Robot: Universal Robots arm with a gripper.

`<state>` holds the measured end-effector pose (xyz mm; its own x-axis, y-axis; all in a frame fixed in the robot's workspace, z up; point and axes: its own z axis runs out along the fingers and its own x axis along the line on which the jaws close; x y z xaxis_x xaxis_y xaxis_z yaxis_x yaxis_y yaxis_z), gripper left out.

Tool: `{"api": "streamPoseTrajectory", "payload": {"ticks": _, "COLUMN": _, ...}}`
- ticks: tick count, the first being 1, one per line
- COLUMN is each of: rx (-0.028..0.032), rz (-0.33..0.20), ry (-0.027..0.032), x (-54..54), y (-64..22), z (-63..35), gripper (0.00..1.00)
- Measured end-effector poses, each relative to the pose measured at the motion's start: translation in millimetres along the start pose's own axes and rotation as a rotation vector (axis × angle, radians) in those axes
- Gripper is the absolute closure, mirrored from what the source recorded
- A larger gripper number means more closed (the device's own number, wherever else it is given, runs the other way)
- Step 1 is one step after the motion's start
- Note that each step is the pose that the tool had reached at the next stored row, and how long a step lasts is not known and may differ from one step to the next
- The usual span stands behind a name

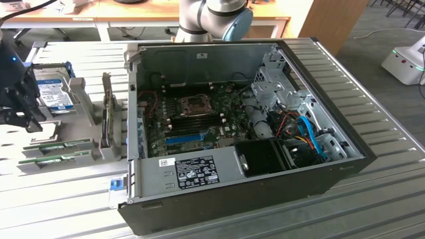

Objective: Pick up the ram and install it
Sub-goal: 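Pick up the ram and move it above insertion slot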

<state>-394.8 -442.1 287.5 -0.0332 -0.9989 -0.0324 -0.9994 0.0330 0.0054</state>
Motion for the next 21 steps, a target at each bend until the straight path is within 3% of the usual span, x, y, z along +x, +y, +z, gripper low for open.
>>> {"api": "streamPoseTrajectory", "payload": {"ticks": 8, "rx": 0.0000, "rz": 0.000, "ry": 0.0000, "x": 0.2, "y": 0.0, "z": 2.6, "gripper": 0.68}}
{"api": "streamPoseTrajectory", "payload": {"ticks": 21, "rx": 0.0008, "rz": 0.000, "ry": 0.0000, "x": 1.3, "y": -0.2, "z": 25.5, "gripper": 0.68}}
